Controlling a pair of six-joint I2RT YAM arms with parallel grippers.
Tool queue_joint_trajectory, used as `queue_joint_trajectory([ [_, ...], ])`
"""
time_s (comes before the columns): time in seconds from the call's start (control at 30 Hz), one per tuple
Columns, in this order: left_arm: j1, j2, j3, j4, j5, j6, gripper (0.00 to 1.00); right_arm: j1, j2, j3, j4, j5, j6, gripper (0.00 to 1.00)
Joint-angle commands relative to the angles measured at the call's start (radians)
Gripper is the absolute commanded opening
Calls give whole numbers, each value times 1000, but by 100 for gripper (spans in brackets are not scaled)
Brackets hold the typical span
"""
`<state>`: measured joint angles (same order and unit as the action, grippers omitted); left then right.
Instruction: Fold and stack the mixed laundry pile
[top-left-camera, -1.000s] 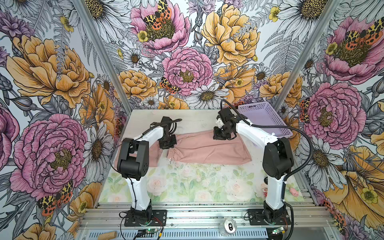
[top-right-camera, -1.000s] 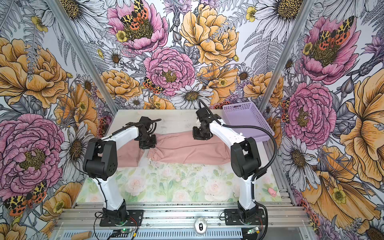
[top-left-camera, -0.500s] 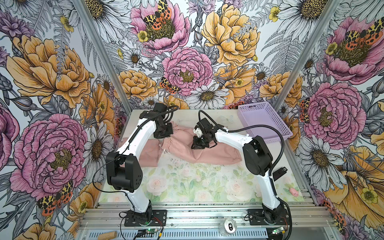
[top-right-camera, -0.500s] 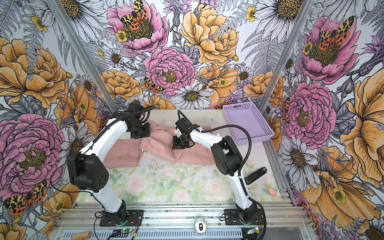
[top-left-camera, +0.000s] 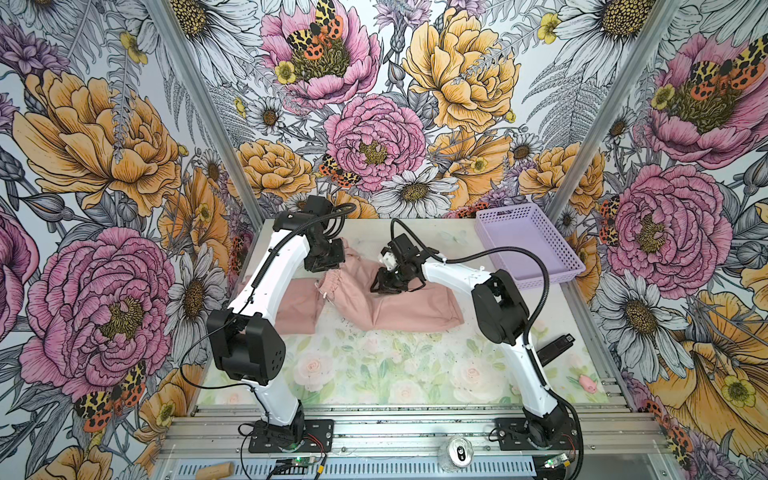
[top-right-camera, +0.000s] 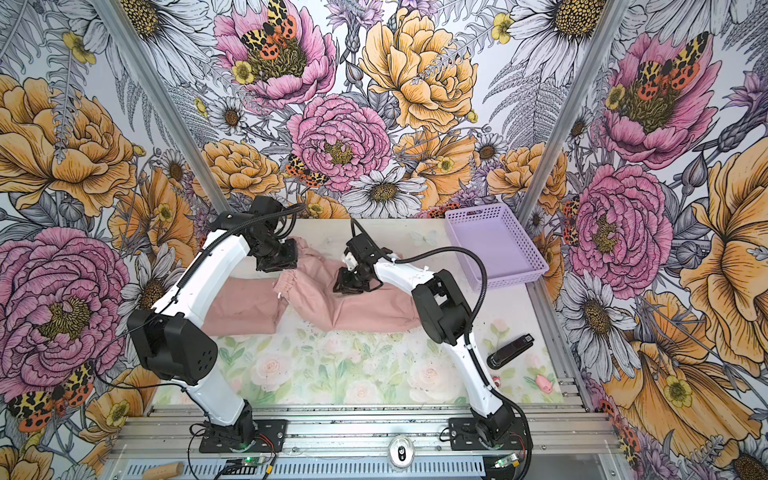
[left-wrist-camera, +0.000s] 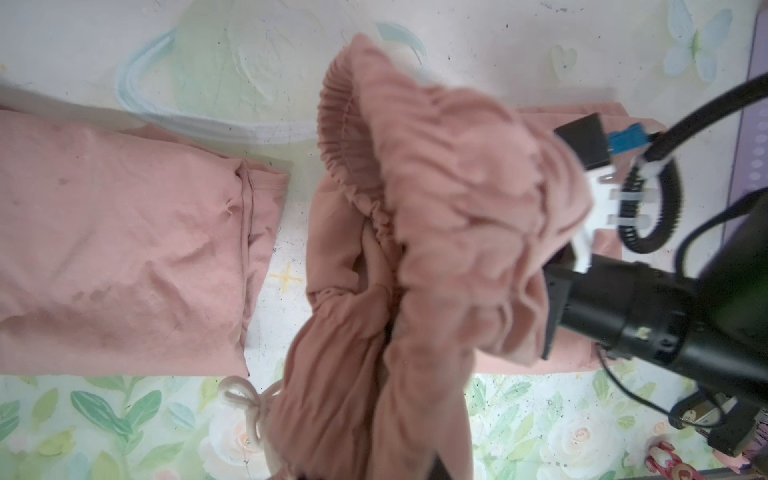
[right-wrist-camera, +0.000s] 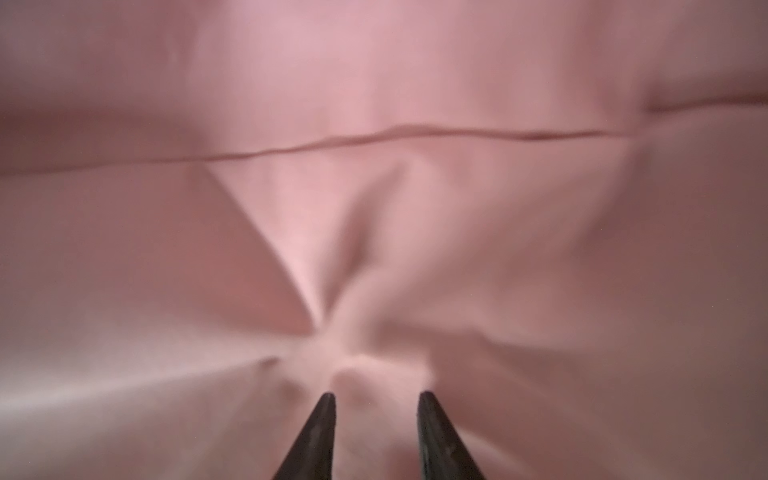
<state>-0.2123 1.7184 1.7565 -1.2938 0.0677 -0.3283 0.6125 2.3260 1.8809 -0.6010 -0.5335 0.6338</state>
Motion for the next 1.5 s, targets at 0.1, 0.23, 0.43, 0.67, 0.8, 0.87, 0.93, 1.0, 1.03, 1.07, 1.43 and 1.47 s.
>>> queue_joint_trajectory([
  [0.1, -15, -14, 48, -20, 53, -72, 0, -154, -213, -174, -134, -11, -167, 45],
  [0.23, -42, 5, 77, -19, 71, -110, 0, -205, -260, -261, -195, 15, -240, 45],
  [0.43, -107, 52, 137, -20, 99, -181, 0, -218, -220, -308, -196, 63, -277, 43],
  [0.67, -186, 146, 228, -18, 114, -268, 0, -220, -168, -339, -191, 111, -300, 42],
  [0.8, -221, 192, 269, -16, 110, -309, 0, -221, -160, -356, -183, 119, -305, 43],
  [0.87, -239, 219, 294, -16, 107, -331, 0, -221, -155, -363, -174, 118, -303, 43],
  [0.93, -259, 253, 327, -15, 108, -355, 0, -221, -150, -371, -162, 112, -301, 43],
  [1.0, -276, 288, 365, -15, 110, -377, 0, -221, -148, -379, -153, 110, -298, 42],
  [1.03, -287, 307, 389, -15, 111, -387, 0, -221, -146, -383, -147, 108, -298, 42],
  [1.07, -296, 323, 406, -15, 112, -395, 0, -221, -144, -385, -143, 107, -297, 42],
  [1.43, -399, 546, 650, -15, 135, -469, 0, -221, -138, -418, -103, 98, -290, 42],
  [1.47, -408, 562, 662, -15, 135, -467, 0, -221, -139, -421, -99, 98, -288, 42],
])
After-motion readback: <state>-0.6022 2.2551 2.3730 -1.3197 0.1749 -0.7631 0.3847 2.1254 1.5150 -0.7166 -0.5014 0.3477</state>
